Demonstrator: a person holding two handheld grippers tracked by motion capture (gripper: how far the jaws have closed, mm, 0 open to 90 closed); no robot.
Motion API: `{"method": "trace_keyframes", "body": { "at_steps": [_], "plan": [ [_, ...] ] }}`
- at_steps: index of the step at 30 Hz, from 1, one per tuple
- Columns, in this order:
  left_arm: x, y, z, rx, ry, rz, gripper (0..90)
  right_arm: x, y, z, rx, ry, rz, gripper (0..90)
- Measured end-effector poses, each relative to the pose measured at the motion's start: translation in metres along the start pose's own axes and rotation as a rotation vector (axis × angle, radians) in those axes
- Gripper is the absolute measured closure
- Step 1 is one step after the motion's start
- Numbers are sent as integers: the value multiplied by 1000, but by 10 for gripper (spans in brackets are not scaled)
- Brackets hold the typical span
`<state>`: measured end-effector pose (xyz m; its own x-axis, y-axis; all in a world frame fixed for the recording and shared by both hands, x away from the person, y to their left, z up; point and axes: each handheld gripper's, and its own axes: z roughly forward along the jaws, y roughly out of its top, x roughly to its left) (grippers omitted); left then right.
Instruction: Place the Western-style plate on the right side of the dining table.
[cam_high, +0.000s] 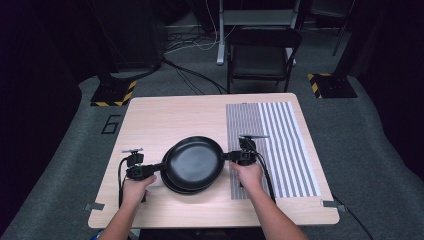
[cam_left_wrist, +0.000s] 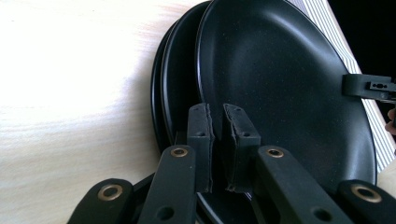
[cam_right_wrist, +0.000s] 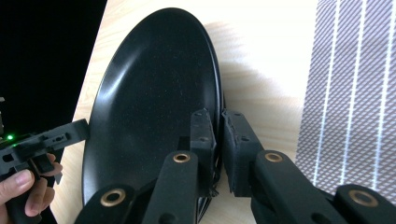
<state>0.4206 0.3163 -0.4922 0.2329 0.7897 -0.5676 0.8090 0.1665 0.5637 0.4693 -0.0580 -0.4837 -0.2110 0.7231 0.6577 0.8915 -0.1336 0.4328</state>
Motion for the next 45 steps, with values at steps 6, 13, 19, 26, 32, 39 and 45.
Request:
{"method": "trace_keyframes", "body": {
  "at_steps": [6, 13, 19, 26, 32, 39, 45],
  "plan": [
    [-1, 2, 7, -11, -15, -23, 820, -2, 9, -1, -30, -10, 1, 835],
    [-2, 1, 6, -18, -7, -1, 825, -2, -2, 0, -50, -23, -46, 752],
    [-3, 1, 5, -21, -5, 2, 825, 1, -18, 0, -33, -16, -46, 772],
    [-5, -3, 4, -30, -3, -19, 817, -1, -18, 1, -36, -6, -30, 783],
    [-5, -12, 4, -20, -12, -28, 762, -2, -20, 1, -48, -2, -35, 785],
    [-10, -20, 4, -54, 18, -37, 749, -1, -20, 2, -44, 1, -32, 785],
    [-18, -23, 6, -72, 64, -30, 744, -1, -20, 1, -41, 0, -16, 788]
  ]
}}
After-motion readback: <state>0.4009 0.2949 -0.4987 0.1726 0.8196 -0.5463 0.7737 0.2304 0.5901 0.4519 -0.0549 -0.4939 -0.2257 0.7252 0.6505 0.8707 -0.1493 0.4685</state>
